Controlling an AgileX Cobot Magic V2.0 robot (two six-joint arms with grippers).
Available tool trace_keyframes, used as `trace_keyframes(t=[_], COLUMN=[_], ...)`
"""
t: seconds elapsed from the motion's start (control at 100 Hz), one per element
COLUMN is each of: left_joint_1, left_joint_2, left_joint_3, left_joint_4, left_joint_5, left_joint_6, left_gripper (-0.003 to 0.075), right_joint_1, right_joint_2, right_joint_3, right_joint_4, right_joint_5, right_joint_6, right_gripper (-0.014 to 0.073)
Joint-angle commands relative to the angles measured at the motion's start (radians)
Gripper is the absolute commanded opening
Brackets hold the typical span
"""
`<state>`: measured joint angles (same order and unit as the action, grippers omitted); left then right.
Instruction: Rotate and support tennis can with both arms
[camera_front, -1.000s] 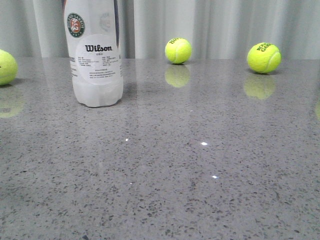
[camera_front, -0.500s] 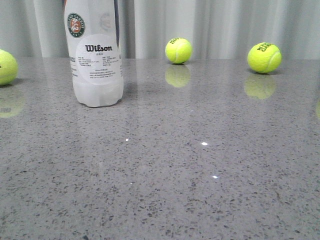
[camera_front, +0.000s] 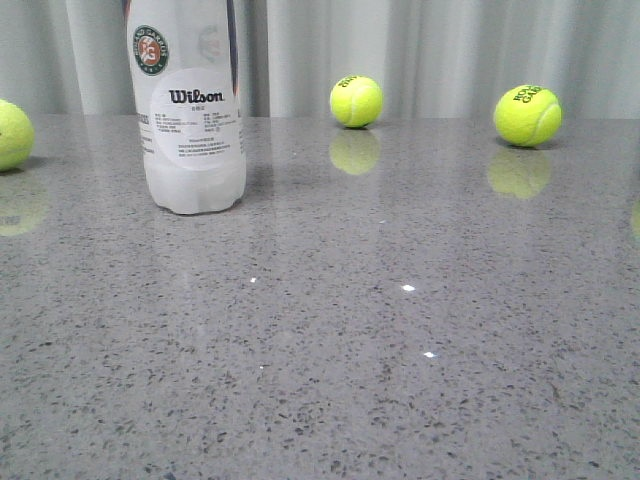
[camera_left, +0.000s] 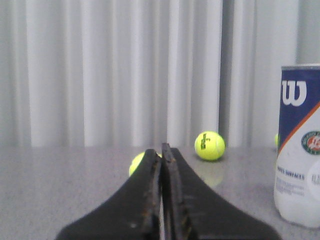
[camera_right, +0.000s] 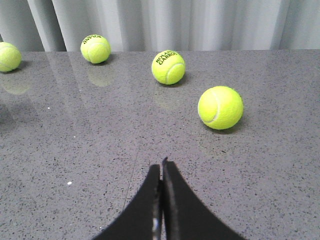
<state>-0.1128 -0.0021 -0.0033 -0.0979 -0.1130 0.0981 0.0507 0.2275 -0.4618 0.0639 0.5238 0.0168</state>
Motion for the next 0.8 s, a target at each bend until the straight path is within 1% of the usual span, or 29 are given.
trace_keyframes(t=[0.0,0.14,0.33,0.79], left_joint_1=[0.025,0.04,0.065,0.065], left_joint_2=[-0.042,-0.043,-0.043,-0.043], left_joint_3=[0.048,0.048,0.048,0.048], left_joint_4=[0.037,0.098,0.111,0.109], left_joint_5=[0.063,0.153,0.218,0.258], left_joint_6=[-0.039,-0.058,-0.064,-0.064], left_gripper=[-0.0021,-0.0021,-0.0021,-0.0021], right_joint_1=[-0.007,-0.007,-0.007,-0.007], right_joint_2=[0.008,0.008,0.008,0.008], right_joint_3=[-0.025,-0.025,-0.025,-0.025], right_joint_4=[0.003,0.003,0.003,0.003], right_joint_5=[-0.076,-0.069,-0.07,-0.07], right_joint_6=[-0.003,-0.003,-0.003,-0.003], right_gripper=[-0.0066,-0.0066,-0.0066,-0.0066])
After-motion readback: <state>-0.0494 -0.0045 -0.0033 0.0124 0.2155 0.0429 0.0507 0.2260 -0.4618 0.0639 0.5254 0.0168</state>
